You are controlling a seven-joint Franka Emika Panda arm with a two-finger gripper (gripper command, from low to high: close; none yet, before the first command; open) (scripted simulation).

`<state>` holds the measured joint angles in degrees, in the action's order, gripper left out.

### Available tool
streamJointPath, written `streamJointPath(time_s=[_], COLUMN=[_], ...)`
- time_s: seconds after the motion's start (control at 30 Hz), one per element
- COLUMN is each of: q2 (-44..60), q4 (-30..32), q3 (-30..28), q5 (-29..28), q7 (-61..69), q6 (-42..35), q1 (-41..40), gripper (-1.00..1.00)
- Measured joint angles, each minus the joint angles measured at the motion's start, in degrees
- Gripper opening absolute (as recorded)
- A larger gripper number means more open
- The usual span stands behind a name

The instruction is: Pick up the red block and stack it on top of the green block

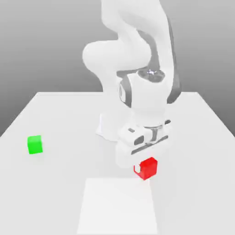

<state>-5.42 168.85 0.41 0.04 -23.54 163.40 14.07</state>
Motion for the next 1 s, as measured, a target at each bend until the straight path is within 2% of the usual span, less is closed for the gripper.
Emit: streamJointPath(time_s=[0.53,1.0], q2=[-9.2,-10.0], q4=[-1.8,-2.7], q3=[-18.5,-35.3], q5=[-12.0,-18.9], q7=[1.0,4.4], q6=[-8.8,-11.1], q1=[-27.9,-51.5], gripper=[-1.00,-1.00])
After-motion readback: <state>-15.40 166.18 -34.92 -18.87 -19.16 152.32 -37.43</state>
